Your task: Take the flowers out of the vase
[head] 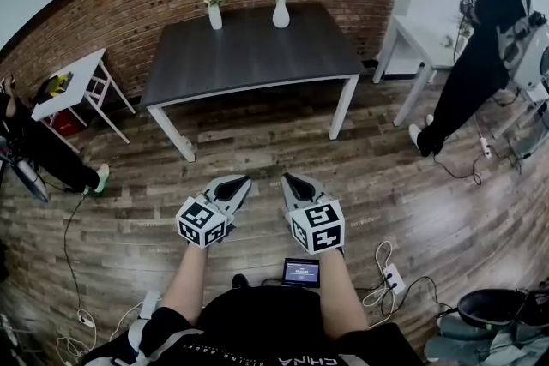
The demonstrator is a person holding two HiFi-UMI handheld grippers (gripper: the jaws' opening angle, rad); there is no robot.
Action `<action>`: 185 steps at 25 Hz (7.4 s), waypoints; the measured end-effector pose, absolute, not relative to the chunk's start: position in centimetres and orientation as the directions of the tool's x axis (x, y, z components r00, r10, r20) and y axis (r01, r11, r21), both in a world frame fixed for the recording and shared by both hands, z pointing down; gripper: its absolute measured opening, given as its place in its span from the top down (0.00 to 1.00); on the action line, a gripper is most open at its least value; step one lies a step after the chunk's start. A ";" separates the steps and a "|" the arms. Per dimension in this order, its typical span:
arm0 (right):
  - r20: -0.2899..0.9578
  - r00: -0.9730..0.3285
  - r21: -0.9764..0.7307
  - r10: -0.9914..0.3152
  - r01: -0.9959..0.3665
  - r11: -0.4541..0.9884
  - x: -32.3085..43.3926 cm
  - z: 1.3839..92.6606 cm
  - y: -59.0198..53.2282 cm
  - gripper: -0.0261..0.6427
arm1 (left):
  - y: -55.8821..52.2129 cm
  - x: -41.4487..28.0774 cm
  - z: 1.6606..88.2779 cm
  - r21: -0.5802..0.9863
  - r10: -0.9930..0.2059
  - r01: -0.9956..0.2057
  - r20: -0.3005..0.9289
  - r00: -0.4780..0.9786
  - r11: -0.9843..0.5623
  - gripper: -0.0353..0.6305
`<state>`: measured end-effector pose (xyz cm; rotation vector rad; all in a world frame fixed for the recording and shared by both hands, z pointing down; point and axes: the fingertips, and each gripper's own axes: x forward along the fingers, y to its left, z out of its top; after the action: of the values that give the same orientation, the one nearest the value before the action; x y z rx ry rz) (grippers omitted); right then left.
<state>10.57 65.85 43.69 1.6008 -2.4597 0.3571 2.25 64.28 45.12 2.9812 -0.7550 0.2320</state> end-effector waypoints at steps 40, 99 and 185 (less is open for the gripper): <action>0.342 -0.446 -0.111 -0.827 -0.893 0.436 2.8 46.1 34.1 0.95 | 33.5 -7.8 48.8 0.107 -0.562 -0.582 0.169 0.809 -0.806 0.94; 0.357 -0.511 -0.281 -0.782 -0.857 0.431 1.8 47.0 -25.3 0.95 | -25.6 -9.1 48.8 0.081 -0.579 -0.609 0.234 0.781 -0.789 0.94; 0.153 -0.695 -0.183 -0.703 -0.719 0.671 -5.0 45.8 -57.1 0.85 | -56.4 -4.5 56.9 0.015 -0.650 -0.675 0.256 0.716 -0.738 0.46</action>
<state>-4.99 -57.09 45.82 1.1961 -2.8079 0.3526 -4.53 -56.39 56.91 2.8099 -1.0880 0.3573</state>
